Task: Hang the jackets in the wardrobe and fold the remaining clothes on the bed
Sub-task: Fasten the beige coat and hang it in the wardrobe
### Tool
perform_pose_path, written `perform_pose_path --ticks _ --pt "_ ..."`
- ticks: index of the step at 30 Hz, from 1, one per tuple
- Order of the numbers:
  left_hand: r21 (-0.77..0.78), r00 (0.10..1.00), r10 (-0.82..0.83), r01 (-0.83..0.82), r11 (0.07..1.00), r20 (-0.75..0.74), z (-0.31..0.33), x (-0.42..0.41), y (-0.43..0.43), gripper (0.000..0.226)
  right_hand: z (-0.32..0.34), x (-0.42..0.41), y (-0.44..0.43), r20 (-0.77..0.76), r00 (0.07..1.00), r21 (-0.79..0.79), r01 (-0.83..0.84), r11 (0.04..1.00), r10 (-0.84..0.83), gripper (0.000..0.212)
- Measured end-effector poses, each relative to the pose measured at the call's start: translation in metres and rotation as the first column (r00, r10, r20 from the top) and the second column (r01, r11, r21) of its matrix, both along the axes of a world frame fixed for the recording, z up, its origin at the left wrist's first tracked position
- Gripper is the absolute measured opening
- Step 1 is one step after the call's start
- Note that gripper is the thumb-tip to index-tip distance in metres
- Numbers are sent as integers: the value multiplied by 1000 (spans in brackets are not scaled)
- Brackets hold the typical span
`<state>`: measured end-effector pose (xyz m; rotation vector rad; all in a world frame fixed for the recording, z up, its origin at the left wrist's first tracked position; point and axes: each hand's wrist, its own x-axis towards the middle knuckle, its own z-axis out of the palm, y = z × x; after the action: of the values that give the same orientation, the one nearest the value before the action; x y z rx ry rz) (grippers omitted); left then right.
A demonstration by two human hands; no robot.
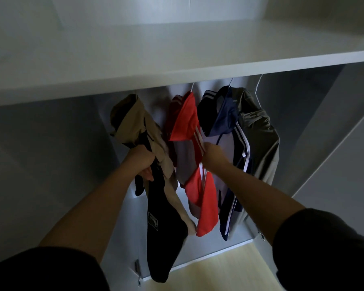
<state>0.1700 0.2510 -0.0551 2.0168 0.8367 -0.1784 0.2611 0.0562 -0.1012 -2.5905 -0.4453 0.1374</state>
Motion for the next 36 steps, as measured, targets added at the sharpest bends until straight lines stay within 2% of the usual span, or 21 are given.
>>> perform_pose_path --ticks 4,7,9,11,13,15,17,20,22,25,30,33,36 --pt "-60 993 15 -23 998 -121 11 -7 -3 39 2 -6 6 11 998 -4 -67 998 67 15" --pt "-50 995 20 -25 998 -93 15 -10 -9 34 3 -6 7 8 996 -20 -85 996 85 16" --pt "9 999 16 -16 1000 -32 11 -13 -12 24 2 -8 7 -16 996 15 -83 996 83 24" --pt "94 1000 -2 -1 996 30 6 -21 -14 21 -2 -15 3 -53 996 107 -73 992 79 45" --pt "241 997 -64 50 969 49 -1 -33 -16 31 -6 -31 -6 -69 994 241 -64 968 83 59" --pt "364 992 -108 75 928 71 -9 -49 -22 51 -11 -52 -20 -102 993 412 -14 911 61 58" --pt "396 970 -124 32 918 210 -17 -68 -38 58 -15 -77 -44 -162 987 519 74 851 13 54" --pt "380 872 -201 19 925 446 -28 -98 -81 41 -18 -121 -95 -208 977 581 153 799 -36 46" --pt "355 804 -266 73 932 533 -31 -113 -122 30 -12 -151 -135 -242 967 607 216 765 -81 40" --pt "341 675 -396 222 914 623 -30 -129 -196 22 4 -196 -201 -279 951 689 292 663 -130 31" --pt "331 430 -626 581 743 650 -28 -168 -339 20 22 -285 -323 -223 907 747 394 535 -357 23" --pt "328 308 -682 699 635 664 -31 -202 -423 19 22 -348 -400 -266 817 756 506 414 -511 24" --pt "290 226 -686 783 550 691 -37 -240 -504 19 18 -415 -472 -301 704 750 591 297 -643 25"
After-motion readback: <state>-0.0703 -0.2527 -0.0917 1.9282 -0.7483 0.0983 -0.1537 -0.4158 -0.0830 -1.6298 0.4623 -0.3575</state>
